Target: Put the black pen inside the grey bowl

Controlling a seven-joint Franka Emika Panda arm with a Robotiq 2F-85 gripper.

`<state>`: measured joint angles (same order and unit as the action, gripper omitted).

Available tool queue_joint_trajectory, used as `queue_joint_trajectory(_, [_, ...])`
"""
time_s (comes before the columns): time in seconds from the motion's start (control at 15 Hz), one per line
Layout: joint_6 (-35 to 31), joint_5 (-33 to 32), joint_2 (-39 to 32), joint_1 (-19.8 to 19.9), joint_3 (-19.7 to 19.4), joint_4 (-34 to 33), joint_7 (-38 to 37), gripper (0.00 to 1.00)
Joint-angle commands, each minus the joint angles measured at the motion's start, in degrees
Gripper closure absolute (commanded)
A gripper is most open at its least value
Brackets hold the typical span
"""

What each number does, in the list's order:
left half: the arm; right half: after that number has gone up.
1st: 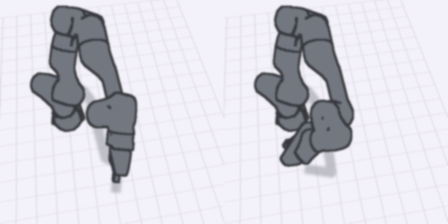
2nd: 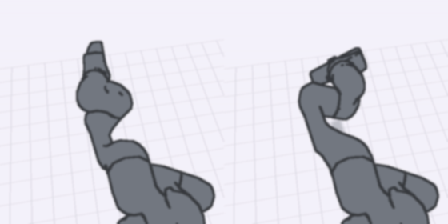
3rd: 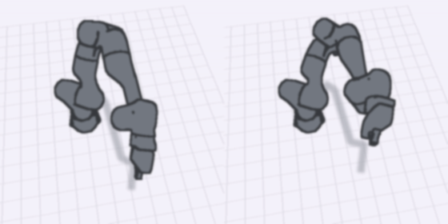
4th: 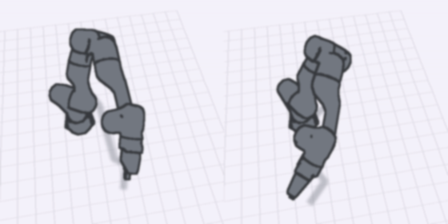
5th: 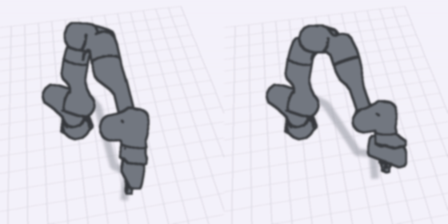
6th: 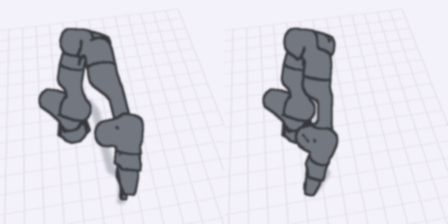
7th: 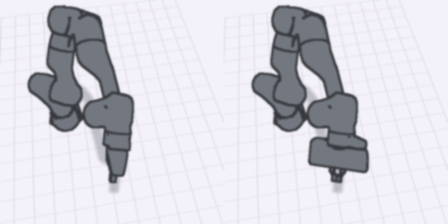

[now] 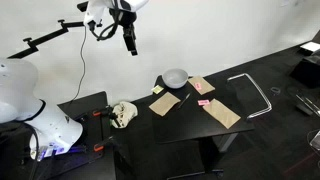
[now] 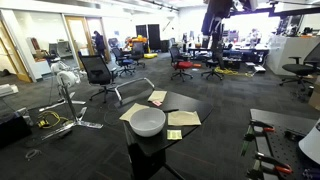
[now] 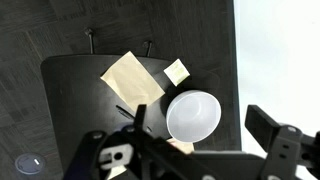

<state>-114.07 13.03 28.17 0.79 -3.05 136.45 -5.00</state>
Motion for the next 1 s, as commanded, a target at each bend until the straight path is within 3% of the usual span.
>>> queue_joint_trajectory(0.0, [0.2, 0.2, 0.0, 0.4, 0.3, -0.2, 0.1, 0.0])
queue_joint_trajectory(0.47, [0.2, 0.2, 0.0, 0.4, 0.3, -0.2, 0.1, 0.0])
queue_joint_trajectory(0.6, [-3.4, -1.4, -0.4, 0.9, 0.9, -0.4, 0.3, 0.0])
queue_joint_trajectory(0.93, [-7.9, -5.5, -7.1, -0.1, -0.4, -6.0, 7.6, 0.0])
